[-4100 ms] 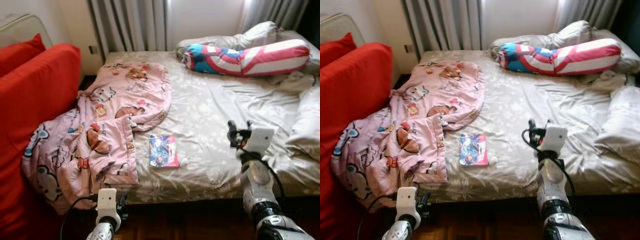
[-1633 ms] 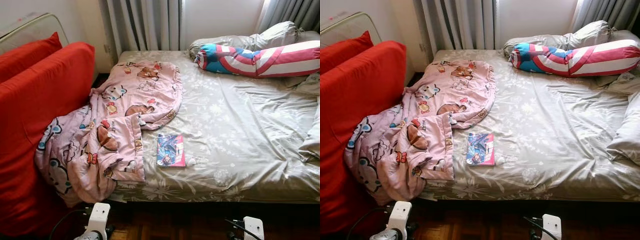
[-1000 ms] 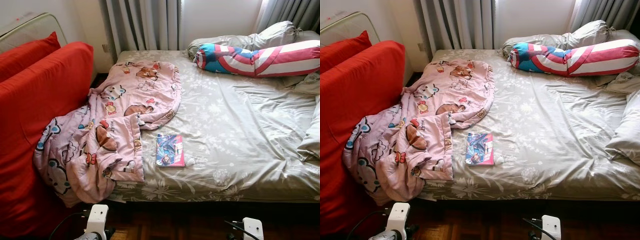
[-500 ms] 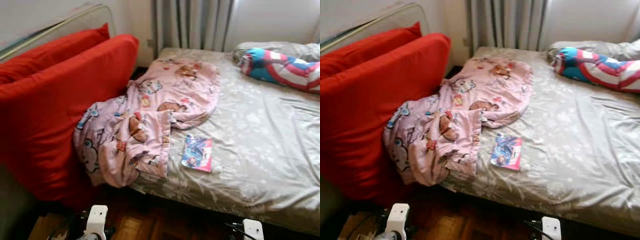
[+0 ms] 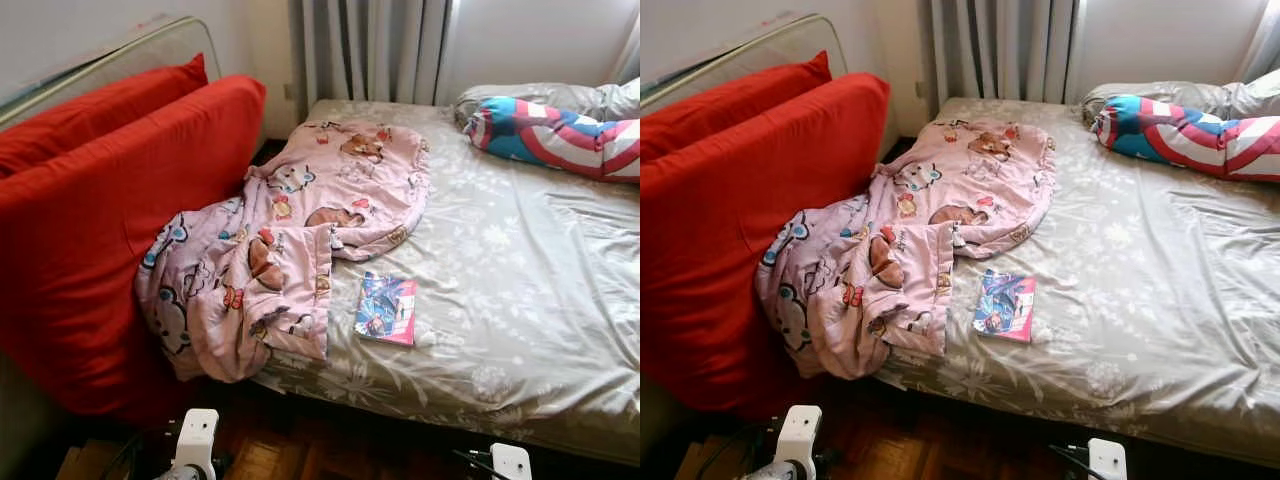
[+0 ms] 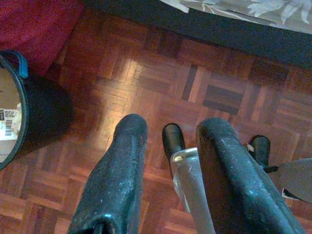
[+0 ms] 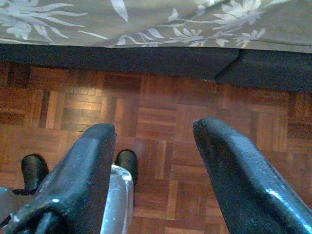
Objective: Clean up the room
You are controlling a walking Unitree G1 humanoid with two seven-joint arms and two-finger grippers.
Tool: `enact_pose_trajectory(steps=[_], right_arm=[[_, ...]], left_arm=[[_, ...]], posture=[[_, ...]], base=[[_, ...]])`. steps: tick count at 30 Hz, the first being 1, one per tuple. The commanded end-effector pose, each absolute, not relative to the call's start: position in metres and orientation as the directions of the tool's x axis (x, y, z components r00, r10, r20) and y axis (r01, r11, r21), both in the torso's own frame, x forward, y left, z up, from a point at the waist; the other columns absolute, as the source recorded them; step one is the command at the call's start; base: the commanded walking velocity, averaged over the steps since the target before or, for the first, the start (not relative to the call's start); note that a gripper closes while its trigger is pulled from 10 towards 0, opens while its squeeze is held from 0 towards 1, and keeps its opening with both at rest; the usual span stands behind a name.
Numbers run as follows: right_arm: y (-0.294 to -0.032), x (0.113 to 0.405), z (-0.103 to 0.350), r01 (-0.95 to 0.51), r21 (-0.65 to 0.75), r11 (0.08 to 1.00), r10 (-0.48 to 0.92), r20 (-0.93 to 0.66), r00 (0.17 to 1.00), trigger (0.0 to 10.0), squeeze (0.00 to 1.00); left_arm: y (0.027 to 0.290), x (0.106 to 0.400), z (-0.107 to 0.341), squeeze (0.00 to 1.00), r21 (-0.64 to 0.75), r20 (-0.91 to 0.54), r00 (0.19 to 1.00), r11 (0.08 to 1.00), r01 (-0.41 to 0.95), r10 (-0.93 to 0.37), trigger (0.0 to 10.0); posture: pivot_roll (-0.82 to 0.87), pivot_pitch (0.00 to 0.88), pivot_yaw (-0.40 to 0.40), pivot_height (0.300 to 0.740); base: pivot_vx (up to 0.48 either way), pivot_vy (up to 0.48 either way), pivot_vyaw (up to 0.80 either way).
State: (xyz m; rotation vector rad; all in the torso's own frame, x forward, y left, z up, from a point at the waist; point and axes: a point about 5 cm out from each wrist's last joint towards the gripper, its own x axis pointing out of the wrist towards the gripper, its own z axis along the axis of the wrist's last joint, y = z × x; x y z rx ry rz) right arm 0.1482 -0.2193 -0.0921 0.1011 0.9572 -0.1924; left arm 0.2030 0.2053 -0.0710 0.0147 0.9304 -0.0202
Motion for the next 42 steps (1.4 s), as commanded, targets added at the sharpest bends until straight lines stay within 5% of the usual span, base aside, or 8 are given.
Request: enact_pose_trajectory(steps=[1,11,42], right_arm=[[-0.2175,0.149,-0.0922,0.189,-0.009,0.982,-0.115,-0.82,0.561,10.0,0.0],[-0.2173,0.1506,-0.0916,0.191,-0.003,0.982,-0.112,-0.818,0.564,10.0,0.0],[-0.2229,0.1517,-0.0901,0.193,0.003,0.981,-0.108,-0.818,0.565,10.0,0.0]], left_arm=[[0.2092,0.2002,-0.0718,0.0,0.003,-0.803,0.595,1.0,0.003,0.001,10.0],[0.2094,0.2017,-0.071,0.0,0.002,-0.801,0.599,1.0,-0.006,0.005,10.0],[0.2028,0.2037,-0.071,0.0,-0.005,-0.787,0.617,0.999,-0.043,0.023,10.0]], posture=[[-0.09,0.0,0.014,0.74],[-0.09,0.0,0.01,0.74],[-0.1,0.0,-0.022,0.74]], base=[[0.0,0.0,0.0],[0.0,0.0,0.64],[0.0,0.0,0.0]])
